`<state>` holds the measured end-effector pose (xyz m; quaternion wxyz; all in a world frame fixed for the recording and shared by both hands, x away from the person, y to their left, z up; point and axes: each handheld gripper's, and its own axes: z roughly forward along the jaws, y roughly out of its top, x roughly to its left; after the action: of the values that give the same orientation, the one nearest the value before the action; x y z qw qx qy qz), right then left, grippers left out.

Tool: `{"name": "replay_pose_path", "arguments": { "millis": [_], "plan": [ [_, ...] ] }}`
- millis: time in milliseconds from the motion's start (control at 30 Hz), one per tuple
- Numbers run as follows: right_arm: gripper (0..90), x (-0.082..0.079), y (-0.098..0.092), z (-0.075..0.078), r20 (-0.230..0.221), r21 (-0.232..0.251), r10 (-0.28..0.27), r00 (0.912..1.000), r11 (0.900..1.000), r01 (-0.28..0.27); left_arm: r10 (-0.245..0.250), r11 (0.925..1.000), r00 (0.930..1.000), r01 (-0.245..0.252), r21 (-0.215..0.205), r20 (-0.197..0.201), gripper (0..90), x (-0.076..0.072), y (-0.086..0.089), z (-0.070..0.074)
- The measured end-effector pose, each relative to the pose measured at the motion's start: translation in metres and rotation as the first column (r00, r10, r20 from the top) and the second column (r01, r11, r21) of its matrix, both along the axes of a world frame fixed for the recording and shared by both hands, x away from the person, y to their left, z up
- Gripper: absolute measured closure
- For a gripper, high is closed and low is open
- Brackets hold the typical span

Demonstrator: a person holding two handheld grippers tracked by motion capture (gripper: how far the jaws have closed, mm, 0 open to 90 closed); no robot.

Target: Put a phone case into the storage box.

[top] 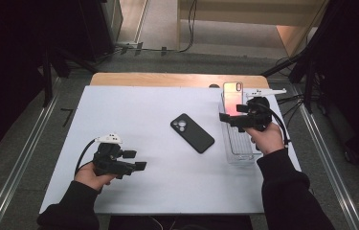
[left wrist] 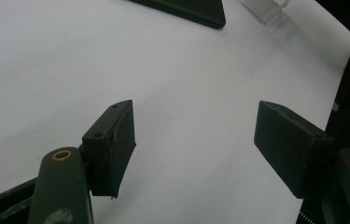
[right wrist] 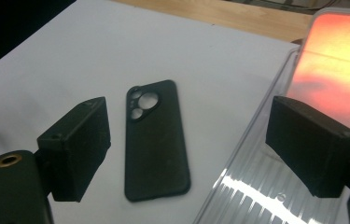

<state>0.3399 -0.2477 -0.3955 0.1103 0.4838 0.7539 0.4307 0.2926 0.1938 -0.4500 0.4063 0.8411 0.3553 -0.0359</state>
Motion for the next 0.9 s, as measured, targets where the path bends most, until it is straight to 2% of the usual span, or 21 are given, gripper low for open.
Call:
{"name": "replay_pose_path", "arguments": {
  "millis": [33, 100, 200, 300, 367, 467, 567, 700, 900],
  "plan": [
    [13.0, -0.003, 0.001, 0.0, 0.0, 0.001, 0.009, 1.0, 1.0, -0.009, -0.003, 1.0, 1.0, 0.003, -0.003, 0.0, 29.6, 0.0, 0.0, 0.0],
    [20.1, -0.011, 0.002, -0.001, 0.002, -0.001, 0.062, 0.9981, 0.998, -0.062, -0.006, 1.0, 1.0, 0.006, -0.006, 0.002, 29.6, 0.0, -0.001, 0.001],
    [20.9, -0.023, 0.003, -0.003, 0.003, 0.0, 0.118, 0.993, 0.993, -0.118, -0.014, 0.9999, 0.9999, 0.014, -0.004, 0.001, 29.6, -0.001, -0.002, 0.001],
    [22.0, -0.036, 0.003, -0.008, -0.005, 0.035, 0.163, 0.9866, 0.986, -0.163, -0.019, 0.9998, 0.9998, 0.019, -0.005, 0.004, 29.6, -0.002, -0.002, 0.002],
    [22.6, -0.043, 0.004, -0.01, -0.008, 0.041, 0.187, 0.9823, 0.982, -0.186, -0.019, 0.9998, 0.9998, 0.019, -0.009, 0.005, 29.6, -0.003, -0.002, 0.002],
    [23.4, -0.052, 0.005, -0.015, -0.013, 0.007, 0.227, 0.9738, 0.974, -0.227, -0.018, 0.9998, 0.9998, 0.018, -0.009, 0.01, 29.6, -0.004, -0.002, 0.003],
    [23.4, -0.061, 0.004, -0.02, -0.019, 0.014, 0.26, 0.9653, 0.965, -0.26, -0.019, 0.9998, 0.9997, 0.019, -0.008, 0.016, 29.7, -0.006, 0.0, 0.005],
    [23.4, -0.073, -0.001, -0.028, -0.003, 0.027, 0.295, 0.9554, 0.955, -0.295, -0.008, 1.0, 0.9997, 0.008, -0.006, 0.022, 29.6, -0.008, 0.003, 0.005],
    [23.4, -0.092, -0.009, -0.037, 0.001, 0.023, 0.31, 0.9507, 0.95, -0.31, -0.006, 0.9999, 0.9996, 0.006, -0.008, 0.028, 29.6, -0.012, 0.009, 0.005]
  ]
}}
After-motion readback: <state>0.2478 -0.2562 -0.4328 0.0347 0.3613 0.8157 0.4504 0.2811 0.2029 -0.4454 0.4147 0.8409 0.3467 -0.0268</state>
